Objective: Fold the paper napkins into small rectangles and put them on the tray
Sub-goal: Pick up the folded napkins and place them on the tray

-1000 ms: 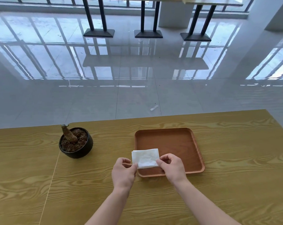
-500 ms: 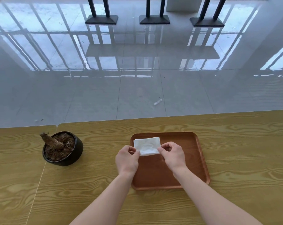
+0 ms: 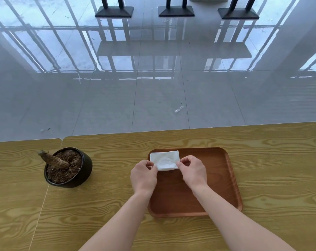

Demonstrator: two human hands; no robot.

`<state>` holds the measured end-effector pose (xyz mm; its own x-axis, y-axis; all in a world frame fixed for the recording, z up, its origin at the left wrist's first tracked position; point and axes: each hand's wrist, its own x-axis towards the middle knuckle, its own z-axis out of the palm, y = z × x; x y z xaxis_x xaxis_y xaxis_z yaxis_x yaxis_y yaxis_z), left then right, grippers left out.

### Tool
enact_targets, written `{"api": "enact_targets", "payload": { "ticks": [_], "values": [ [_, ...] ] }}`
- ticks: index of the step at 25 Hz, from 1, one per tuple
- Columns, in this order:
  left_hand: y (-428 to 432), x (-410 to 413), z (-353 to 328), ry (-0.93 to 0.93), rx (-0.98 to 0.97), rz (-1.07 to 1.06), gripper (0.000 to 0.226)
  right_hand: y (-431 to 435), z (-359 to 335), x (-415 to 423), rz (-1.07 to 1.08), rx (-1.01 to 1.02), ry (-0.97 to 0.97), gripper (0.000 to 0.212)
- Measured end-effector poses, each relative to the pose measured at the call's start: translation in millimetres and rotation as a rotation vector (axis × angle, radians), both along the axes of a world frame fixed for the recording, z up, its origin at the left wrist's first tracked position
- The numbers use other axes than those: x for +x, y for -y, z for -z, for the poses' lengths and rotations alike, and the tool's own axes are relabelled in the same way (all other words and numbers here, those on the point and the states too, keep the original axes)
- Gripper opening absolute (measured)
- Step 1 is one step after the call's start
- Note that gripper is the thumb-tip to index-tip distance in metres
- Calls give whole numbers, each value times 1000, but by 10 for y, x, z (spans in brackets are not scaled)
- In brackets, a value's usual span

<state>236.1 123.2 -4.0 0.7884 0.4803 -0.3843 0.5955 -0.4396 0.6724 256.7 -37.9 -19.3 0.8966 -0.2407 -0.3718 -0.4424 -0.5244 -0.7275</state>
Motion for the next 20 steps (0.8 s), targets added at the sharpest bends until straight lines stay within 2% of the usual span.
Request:
{"api": "enact_targets", "payload": {
  "ticks": [7, 14, 17, 20],
  "values": [
    [16, -20, 15, 3, 130, 157, 35, -46, 2, 25, -10, -104, 21, 11],
    [23, -47, 8, 37, 373, 367, 25, -13, 17, -23, -17, -60, 46, 12],
    [3, -105, 17, 87, 412, 424, 23, 33, -5, -71, -61, -19, 80, 21],
    [-41, -135, 53, 156, 466, 508, 18, 68, 1, -145, -187, -153, 145, 33]
  ]
}}
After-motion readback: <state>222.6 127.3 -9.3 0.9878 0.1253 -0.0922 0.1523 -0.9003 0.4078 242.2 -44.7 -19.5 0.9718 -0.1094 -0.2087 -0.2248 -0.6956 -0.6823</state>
